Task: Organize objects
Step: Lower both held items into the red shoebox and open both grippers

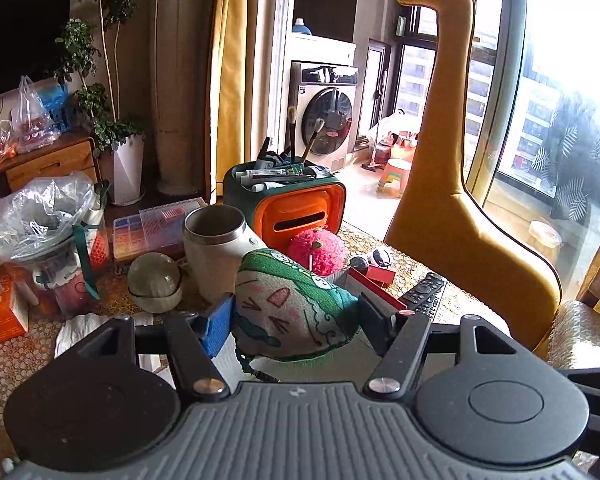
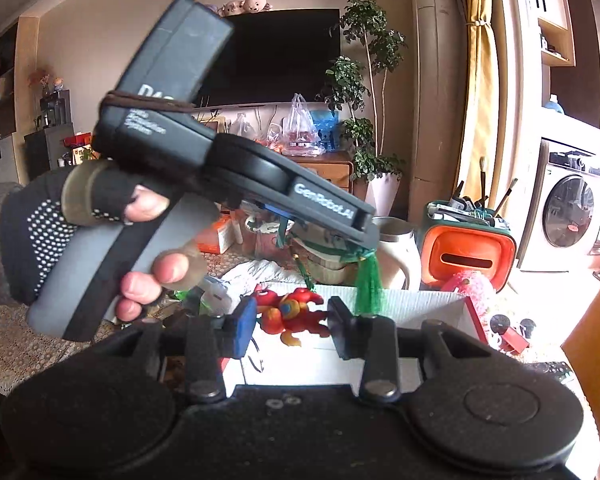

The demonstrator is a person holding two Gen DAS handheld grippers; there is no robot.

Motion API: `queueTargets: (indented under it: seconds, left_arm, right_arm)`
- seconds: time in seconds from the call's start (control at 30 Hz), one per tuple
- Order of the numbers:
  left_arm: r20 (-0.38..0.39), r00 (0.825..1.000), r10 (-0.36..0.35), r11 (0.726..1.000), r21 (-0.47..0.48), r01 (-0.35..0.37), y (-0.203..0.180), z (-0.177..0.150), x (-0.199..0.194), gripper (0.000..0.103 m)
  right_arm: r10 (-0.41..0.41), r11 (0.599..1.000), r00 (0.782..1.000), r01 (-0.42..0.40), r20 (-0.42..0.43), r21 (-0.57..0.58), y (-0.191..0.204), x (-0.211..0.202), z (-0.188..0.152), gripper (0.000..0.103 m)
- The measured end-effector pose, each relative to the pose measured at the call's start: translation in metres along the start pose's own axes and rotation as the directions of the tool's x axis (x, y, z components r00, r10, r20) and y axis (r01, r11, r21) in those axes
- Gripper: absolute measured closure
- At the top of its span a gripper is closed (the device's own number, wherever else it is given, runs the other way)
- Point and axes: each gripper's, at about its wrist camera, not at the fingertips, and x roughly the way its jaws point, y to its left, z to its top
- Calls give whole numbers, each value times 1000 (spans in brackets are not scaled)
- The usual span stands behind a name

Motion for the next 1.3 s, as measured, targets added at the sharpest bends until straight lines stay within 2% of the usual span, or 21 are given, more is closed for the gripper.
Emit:
queueTargets:
  seconds: [0.17,0.37,0.63,0.8,0.93,1.07,1.3]
  left_arm:
    - [-31,1000,3,1000,-26,-4,-8,1,30,37]
    - [-60,998,32,999,0,-32,-9,1,55,37]
    - [-138,990,31,999,20,-28,3,-13,73,37]
    - [-226,974,23,999,43,-13,3,-28,89,37]
    - [-309,951,26,996,93,3,-3,-40,107,37]
    - [-401,915,39,990,142,20,-8,-50,129,37]
    - [-549,835,41,984,165,60,-8,-66,163,36]
  right_arm:
    - [55,998,998,-55,2,1,-6,4,-7,66]
    - [62,998,998,-62,-19,-7,-10,8,-17,66]
    - [-33,999,995,36,-94,30,-49,29,-28,66]
    - [-94,994,980,103,-176,43,-73,53,-39,66]
    - [-99,992,959,116,-265,49,-84,68,-48,66]
    - [-92,994,925,109,-367,25,-93,92,-52,66]
    - [-79,997,869,73,-489,-31,-95,111,-57,66]
